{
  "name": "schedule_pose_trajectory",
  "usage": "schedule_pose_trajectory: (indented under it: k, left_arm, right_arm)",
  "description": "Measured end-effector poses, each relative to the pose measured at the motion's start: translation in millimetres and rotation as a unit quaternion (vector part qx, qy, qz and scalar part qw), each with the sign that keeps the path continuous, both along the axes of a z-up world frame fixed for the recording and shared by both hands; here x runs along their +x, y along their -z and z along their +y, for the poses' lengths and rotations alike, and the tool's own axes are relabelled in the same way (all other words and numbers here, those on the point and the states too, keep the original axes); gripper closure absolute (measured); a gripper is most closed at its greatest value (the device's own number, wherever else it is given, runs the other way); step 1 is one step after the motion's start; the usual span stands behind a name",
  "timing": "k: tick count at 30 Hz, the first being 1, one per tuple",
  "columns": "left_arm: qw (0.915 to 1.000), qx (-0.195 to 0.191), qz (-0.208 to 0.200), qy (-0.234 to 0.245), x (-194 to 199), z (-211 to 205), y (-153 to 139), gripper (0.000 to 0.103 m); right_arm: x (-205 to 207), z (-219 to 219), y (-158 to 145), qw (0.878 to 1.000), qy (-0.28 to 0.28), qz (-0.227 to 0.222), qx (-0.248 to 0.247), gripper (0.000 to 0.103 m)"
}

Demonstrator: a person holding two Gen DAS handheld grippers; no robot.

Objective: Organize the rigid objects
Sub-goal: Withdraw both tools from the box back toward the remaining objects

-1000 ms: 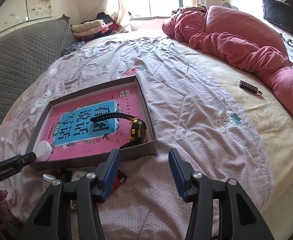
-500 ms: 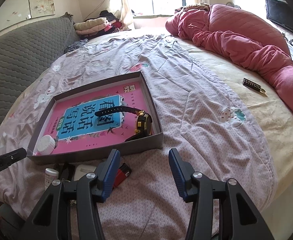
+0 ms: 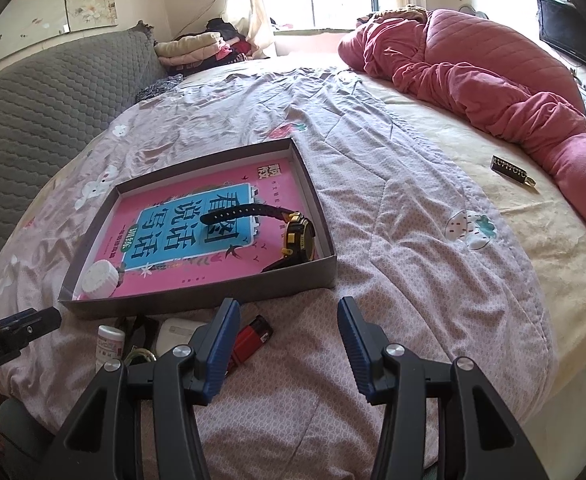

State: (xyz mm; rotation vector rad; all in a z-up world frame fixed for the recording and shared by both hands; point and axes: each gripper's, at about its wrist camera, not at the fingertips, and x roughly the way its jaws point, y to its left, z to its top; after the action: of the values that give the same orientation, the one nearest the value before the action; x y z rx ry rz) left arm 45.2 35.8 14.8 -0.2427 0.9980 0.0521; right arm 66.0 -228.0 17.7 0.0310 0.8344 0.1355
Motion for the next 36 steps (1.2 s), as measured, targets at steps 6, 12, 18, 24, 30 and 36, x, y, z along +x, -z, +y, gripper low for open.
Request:
schedule_pose_trajectory:
  k: [6,12,18,24,30,36]
  left_arm:
    - [0.9999,0.002,0.007,0.009,-4.0,-4.3,4.1,0.039]
    - [0.9998,0.004,0.009,0.018,-6.4,-10.5,5.3,0.039]
    - [0.9995,0.003,0.013,0.028,-8.6,-16.5,7.3,0.039]
    - [0.9990,0.001,0.019,0.040,-10.6,-23.2,12.0,0.039]
    - [0.9988,0.002,0.024,0.044,-10.4,-25.9,15.6,0.039]
    - [0.9986,0.002,0.028,0.045,-11.1,-24.9,19.6,0.039]
  right_arm:
    - [-5.1,5.0,0.0,1.000,-0.006,0.001,0.004,0.052]
    - [-12.5,18.5,2.6,1.000,-0.026,0.005,-0.001,0.052]
    - [-19.4,28.5,7.2,0.999,-0.042,0.012,0.000,0.052]
    - [-26.2,35.2,15.0,0.998,-0.055,0.023,-0.002,0.052]
    - [-26.6,37.3,20.1,0.998,-0.055,0.032,0.002,0.052]
    - [-27.1,41.7,27.9,0.997,-0.061,0.043,0.002,0.052]
